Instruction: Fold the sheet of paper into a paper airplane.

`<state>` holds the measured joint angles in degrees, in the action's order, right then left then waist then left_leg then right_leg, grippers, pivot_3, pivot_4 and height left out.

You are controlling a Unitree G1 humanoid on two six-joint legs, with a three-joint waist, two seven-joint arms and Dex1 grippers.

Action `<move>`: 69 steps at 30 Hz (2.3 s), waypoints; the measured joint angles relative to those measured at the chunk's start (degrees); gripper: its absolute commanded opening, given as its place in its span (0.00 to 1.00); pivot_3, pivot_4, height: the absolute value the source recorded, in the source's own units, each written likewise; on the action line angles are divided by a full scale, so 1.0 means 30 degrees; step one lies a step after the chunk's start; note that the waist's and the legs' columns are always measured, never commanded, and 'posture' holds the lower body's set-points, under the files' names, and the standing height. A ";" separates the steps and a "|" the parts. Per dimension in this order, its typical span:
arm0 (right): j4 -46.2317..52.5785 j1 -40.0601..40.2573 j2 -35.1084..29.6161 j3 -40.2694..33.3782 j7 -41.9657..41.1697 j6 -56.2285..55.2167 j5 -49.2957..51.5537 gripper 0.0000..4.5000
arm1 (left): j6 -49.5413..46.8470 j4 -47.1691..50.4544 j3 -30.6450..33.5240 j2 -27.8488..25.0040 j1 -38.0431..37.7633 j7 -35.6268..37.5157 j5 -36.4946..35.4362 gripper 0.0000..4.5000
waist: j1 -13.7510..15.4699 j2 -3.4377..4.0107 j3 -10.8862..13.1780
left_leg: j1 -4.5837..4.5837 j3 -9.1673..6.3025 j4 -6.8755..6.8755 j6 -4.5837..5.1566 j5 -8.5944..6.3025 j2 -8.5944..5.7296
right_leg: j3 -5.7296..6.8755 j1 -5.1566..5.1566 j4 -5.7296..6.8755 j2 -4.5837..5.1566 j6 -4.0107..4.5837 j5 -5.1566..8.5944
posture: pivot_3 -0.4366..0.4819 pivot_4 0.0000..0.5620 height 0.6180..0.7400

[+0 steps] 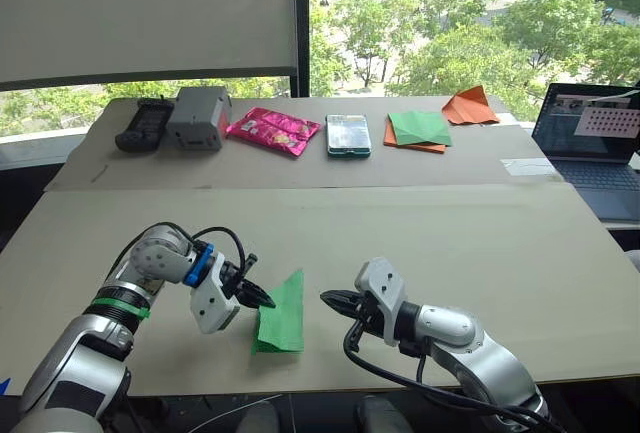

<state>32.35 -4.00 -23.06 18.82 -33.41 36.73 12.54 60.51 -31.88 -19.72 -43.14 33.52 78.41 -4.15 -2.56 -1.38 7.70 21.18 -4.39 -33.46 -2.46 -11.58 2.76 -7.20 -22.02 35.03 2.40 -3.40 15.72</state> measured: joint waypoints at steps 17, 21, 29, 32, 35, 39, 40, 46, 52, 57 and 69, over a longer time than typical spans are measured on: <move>-0.0134 -0.0648 -0.0373 -0.2525 0.2189 -0.0041 -0.0837 0.00 | -2.5481 1.5161 0.2141 0.3128 -0.6207 -1.0166 0.8451 0.06 | -0.0046 0.0019 0.0008 | -0.0008 0.0000 0.0014 -0.0005 -0.0001 -0.0004 | 0.0007 -0.0041 -0.0007 -0.0002 0.0012 0.0007 | 0.48 0.27 1.00; -0.0265 -0.0643 -0.0298 -0.1770 0.2141 -0.0320 -0.1140 0.14 | -2.6549 1.6000 0.1853 0.2995 -0.6807 -0.9843 0.8176 0.33 | -0.0106 0.0023 0.0005 | -0.0017 -0.0003 0.0031 -0.0003 0.0000 -0.0004 | 0.0001 -0.0042 -0.0008 -0.0005 0.0014 0.0005 | 0.48 0.27 1.00; -0.0775 -0.0687 -0.0058 -0.1264 0.1893 -0.1386 -0.1365 0.74 | -2.7739 1.7289 0.4103 0.2221 -0.6776 -0.7801 0.3954 0.72 | 0.0028 -0.0011 0.0024 | -0.0005 -0.0004 0.0025 -0.0010 -0.0003 -0.0003 | 0.0009 -0.0055 -0.0046 0.0010 0.0023 0.0011 | 0.48 0.27 1.00; -0.0773 -0.0776 -0.0128 -0.0867 0.1530 -0.1776 -0.1567 0.97 | -2.8152 1.7783 0.6445 0.1460 -0.6960 -0.6663 0.1129 0.72 | -0.0060 -0.0003 0.0020 | -0.0019 -0.0005 0.0040 -0.0008 -0.0002 0.0002 | 0.0016 -0.0057 -0.0027 0.0007 0.0024 0.0011 | 0.48 0.27 1.00; -0.0921 -0.1027 0.0005 0.0705 0.1136 -0.2548 -0.2221 0.99 | -2.8178 1.7447 0.9082 0.0180 -0.8299 -0.4952 -0.1823 0.72 | -0.0376 0.0021 0.0007 | -0.0050 -0.0006 0.0072 -0.0005 -0.0001 0.0014 | 0.0029 -0.0044 -0.0005 0.0006 0.0035 0.0015 | 0.48 0.27 1.00; -0.2934 -0.2170 0.1295 0.2009 0.1642 -0.4040 -0.3637 0.99 | -2.6306 1.4560 1.0255 -0.0199 -0.9474 -0.4554 -0.2532 0.72 | -0.0435 0.0006 0.0020 | -0.0077 -0.0006 0.0071 -0.0007 -0.0002 0.0014 | 0.0032 -0.0067 -0.0015 0.0007 0.0041 0.0019 | 0.48 0.27 1.00; -0.3255 -0.2264 0.1413 0.2125 0.1687 -0.4321 -0.3815 0.99 | -2.5960 1.4191 1.0311 -0.0195 -0.9620 -0.4589 -0.2534 0.72 | -0.0401 -0.0005 0.0022 | -0.0066 -0.0010 0.0071 -0.0007 -0.0002 0.0014 | 0.0036 -0.0064 -0.0023 0.0008 0.0041 0.0019 | 0.48 0.27 1.00; -0.5921 -0.3074 0.1524 0.3362 0.2023 -0.6472 -0.6139 0.99 | -2.5105 1.4166 1.0783 0.1472 -1.0405 -0.5361 -0.4449 0.72 | 0.0018 -0.0032 0.0030 | -0.0023 0.0014 0.0027 -0.0052 0.0024 0.0010 | 0.0028 -0.0050 -0.0033 0.0031 0.0041 0.0016 | 0.48 0.27 1.00; -0.7897 -0.3518 0.1989 0.3613 0.2710 -0.7687 -0.7659 0.79 | -2.5173 1.4523 1.0725 0.1827 -1.1212 -0.6207 -0.5041 0.72 | -0.0011 -0.0016 0.0004 | -0.0039 0.0005 0.0049 -0.0051 0.0025 0.0012 | 0.0032 -0.0059 -0.0004 0.0020 0.0049 0.0009 | 0.48 0.27 1.00; -0.8153 -0.3506 0.2236 0.3528 0.2894 -0.8392 -0.7930 0.41 | -2.5264 1.5028 1.0382 0.1824 -1.1390 -0.6591 -0.5273 0.72 | -0.0021 -0.0020 -0.0004 | -0.0039 0.0006 0.0042 -0.0051 0.0025 0.0010 | 0.0031 -0.0046 -0.0008 0.0021 0.0048 0.0009 | 0.48 0.27 1.00; -0.8584 -0.3606 0.2083 0.3436 0.1984 -0.9353 -0.8290 0.01 | -2.5228 1.5165 0.9823 0.1821 -1.1498 -0.7450 -0.5400 0.72 | -0.0018 -0.0019 -0.0005 | -0.0041 0.0006 0.0038 -0.0050 0.0026 0.0010 | 0.0031 -0.0044 -0.0005 0.0020 0.0048 0.0008 | 0.48 0.27 1.00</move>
<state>6.59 -14.82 -16.82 29.13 -27.45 8.67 -12.33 -15.17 13.61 9.75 -37.68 -0.97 56.06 -20.36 -2.61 -1.44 7.69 21.06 -4.37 -33.35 -2.61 -11.51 2.79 -7.11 -22.15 35.02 2.46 -3.25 15.74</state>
